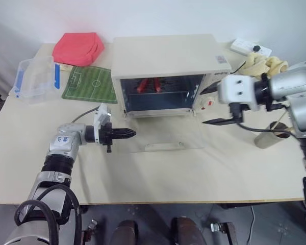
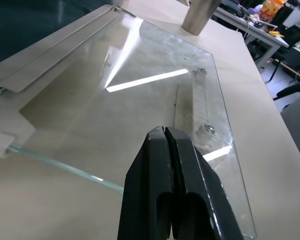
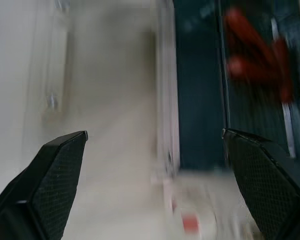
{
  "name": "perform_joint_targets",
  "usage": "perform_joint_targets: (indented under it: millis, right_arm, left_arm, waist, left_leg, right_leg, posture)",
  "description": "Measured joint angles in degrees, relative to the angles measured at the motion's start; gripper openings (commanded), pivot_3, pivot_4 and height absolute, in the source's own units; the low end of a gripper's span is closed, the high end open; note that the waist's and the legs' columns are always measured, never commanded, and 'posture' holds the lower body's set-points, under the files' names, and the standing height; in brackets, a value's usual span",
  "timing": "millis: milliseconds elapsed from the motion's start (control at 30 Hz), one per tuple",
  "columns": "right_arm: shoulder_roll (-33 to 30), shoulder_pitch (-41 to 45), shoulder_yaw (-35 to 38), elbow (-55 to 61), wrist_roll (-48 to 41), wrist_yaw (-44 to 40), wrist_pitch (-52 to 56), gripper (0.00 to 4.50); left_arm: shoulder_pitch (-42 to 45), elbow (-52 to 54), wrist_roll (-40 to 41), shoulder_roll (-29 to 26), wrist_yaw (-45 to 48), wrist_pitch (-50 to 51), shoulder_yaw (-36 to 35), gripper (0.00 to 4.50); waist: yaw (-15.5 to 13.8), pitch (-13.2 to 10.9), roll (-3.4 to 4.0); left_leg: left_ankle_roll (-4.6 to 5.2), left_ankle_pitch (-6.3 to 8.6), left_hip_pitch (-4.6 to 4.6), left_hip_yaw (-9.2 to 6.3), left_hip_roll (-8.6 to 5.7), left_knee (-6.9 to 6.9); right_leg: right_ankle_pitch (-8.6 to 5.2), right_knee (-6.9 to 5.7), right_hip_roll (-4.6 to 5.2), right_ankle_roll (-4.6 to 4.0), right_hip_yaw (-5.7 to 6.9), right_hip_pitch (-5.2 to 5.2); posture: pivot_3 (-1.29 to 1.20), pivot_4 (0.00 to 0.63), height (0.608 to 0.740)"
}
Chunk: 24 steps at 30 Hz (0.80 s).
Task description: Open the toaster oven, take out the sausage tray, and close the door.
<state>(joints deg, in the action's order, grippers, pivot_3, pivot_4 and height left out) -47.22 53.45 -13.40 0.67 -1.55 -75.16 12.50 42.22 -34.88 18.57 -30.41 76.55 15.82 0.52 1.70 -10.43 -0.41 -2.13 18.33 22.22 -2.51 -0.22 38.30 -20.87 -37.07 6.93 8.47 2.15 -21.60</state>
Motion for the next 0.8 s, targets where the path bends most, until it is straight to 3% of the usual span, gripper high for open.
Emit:
perform_joint_targets:
  millis: [100,267,533,667,800]
  right_arm:
    - [6.4,-2.5,-2.6,2.6,3.3,7.1,1.9,4.50]
    - [11.8,-5.4,-4.3,2.9,9.0,17.5,1.9,4.50]
    - [23.5,-4.7,-9.1,-7.5,22.4,37.5,0.3,4.50]
    - [28.4,-1.0,-10.7,-15.9,30.1,49.4,1.8,4.50]
    - [29.5,-0.5,-13.0,-18.2,34.8,53.9,1.3,4.50]
  left_arm:
    - [-2.0,1.7,0.3,0.4,-1.8,-1.6,-1.4,0.04]
    - [-7.1,7.3,1.9,1.8,-9.2,-1.8,-5.7,0.04]
    - [-15.5,23.9,7.9,6.0,-19.5,1.4,-10.8,0.04]
    - [-18.1,28.6,10.6,5.5,-19.9,7.3,-10.6,1.16]
    - [-18.2,32.6,13.9,5.0,-20.2,11.3,-11.0,2.35]
  waist:
    - [0.0,0.0,0.00]
    - [0.0,0.0,0.00]
    - [0.3,0.0,0.00]
    - [0.6,0.0,0.01]
    - [0.5,0.0,0.00]
  left_leg:
    - [-0.01,-0.01,0.00,-0.09,0.00,0.08]
    - [0.00,0.00,0.00,-0.19,-0.11,0.21]
    - [0.00,0.00,-0.01,-0.23,-0.14,0.28]
    - [-0.01,-0.01,-0.02,-0.24,-0.13,0.29]
    - [0.00,0.00,-0.01,-0.25,-0.20,0.27]
  right_leg:
    - [0.00,-0.11,0.03,0.00,0.06,-0.01]
    - [0.00,-0.35,0.24,0.00,0.29,-0.05]
    - [0.00,-0.50,0.37,-0.01,0.49,-0.08]
    - [-0.01,-0.55,0.36,-0.02,0.49,-0.10]
    - [-0.01,-0.53,0.43,-0.02,0.48,-0.09]
  posture:
    - [0.00,0.150,0.740]
    - [0.00,0.150,0.740]
    - [0.00,0.150,0.740]
    - [0.00,0.150,0.740]
    - [0.00,0.150,0.740]
